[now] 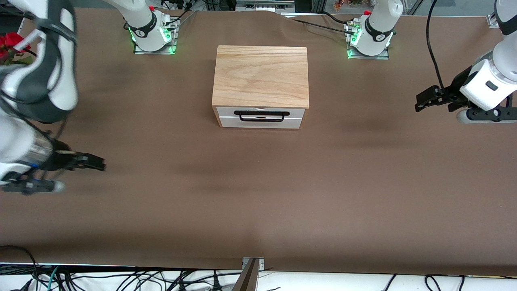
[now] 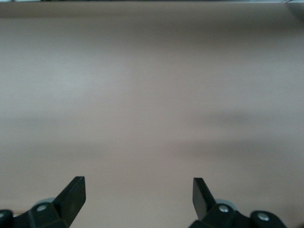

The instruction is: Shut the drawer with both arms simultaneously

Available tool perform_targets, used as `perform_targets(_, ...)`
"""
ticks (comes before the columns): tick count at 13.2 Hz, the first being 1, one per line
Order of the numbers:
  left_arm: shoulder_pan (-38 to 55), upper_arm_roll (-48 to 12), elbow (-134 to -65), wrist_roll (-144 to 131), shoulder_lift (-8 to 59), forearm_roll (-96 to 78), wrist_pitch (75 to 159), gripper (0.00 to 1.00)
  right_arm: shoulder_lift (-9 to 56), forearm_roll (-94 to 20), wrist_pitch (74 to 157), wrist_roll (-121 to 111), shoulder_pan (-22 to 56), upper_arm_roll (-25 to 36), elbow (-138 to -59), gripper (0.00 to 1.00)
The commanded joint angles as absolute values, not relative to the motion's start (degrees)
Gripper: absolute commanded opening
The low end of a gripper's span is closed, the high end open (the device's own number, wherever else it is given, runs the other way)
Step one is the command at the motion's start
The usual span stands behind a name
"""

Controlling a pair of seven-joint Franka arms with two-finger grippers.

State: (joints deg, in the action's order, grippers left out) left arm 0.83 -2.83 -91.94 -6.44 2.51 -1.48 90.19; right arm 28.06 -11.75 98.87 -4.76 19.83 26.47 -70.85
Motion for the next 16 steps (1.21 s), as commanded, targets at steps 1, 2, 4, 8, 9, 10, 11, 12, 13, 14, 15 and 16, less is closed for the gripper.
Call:
perform_targets(1, 0.6, -3.3, -90.4, -5.4, 2.6, 1.1, 87.5, 1.0, 19.4, 1.6, 97.7, -4.5, 13.4, 14.1, -73.8, 1.0)
perform_targets(2, 0.6, -3.3, -90.4, -5.3, 2.6, 1.1, 87.4, 1.0, 17.4, 3.6, 97.6, -4.4, 11.3, 10.8, -74.6, 1.0)
perform_targets(4, 0.6, -3.5, -89.6, -5.4, 2.6, 1.1, 87.4, 1.0, 14.3, 3.5, 97.3, -4.5, 9.3, 9.0, -76.5, 1.0)
perform_targets(8, 0.6, -3.5, -89.5, -5.4, 2.6, 1.0, 87.3, 1.0, 9.1, 3.1, 97.3, -4.9, 4.5, 6.2, -84.9, 1.0)
perform_targets(9, 0.6, -3.5, -89.5, -5.4, 2.6, 1.0, 87.3, 1.0, 8.4, 3.1, 97.3, -4.9, 2.7, 4.1, -86.2, 1.0)
perform_targets(10, 0.6, -3.4, -89.4, -5.4, 2.6, 1.0, 87.4, 1.0, 8.3, 3.1, 97.0, -4.7, 1.3, 2.1, -86.4, 1.0)
perform_targets(11, 0.6, -3.4, -89.4, -5.4, 2.7, 1.0, 87.3, 1.0, 8.4, 3.1, 96.2, -4.7, 0.9, 1.8, -86.4, 1.0)
perform_targets(12, 0.6, -3.3, -89.4, -5.3, 2.7, 1.0, 87.4, 1.0, 9.0, 3.1, 95.1, -4.7, 0.8, 1.8, -85.7, 1.0)
perform_targets(13, 0.6, -3.3, -89.4, -5.4, 2.7, 1.0, 87.3, 1.0, 9.1, 3.1, 93.9, -4.7, 0.7, 1.8, -85.2, 1.0)
perform_targets(14, 0.6, -3.3, -89.4, -5.4, 2.7, 1.0, 87.3, 1.0, 9.6, 3.2, 93.8, -4.6, 0.7, 1.9, -84.6, 1.0)
perform_targets(15, 0.7, -3.4, -89.4, -5.4, 2.7, 1.1, 87.4, 1.0, 9.8, 3.2, 93.8, -4.6, 0.6, 2.1, -84.5, 1.0)
perform_targets(16, 0.7, -3.4, -89.4, -5.4, 2.7, 1.0, 87.4, 1.0, 9.9, 3.2, 93.9, -4.6, 0.5, 2.2, -84.5, 1.0)
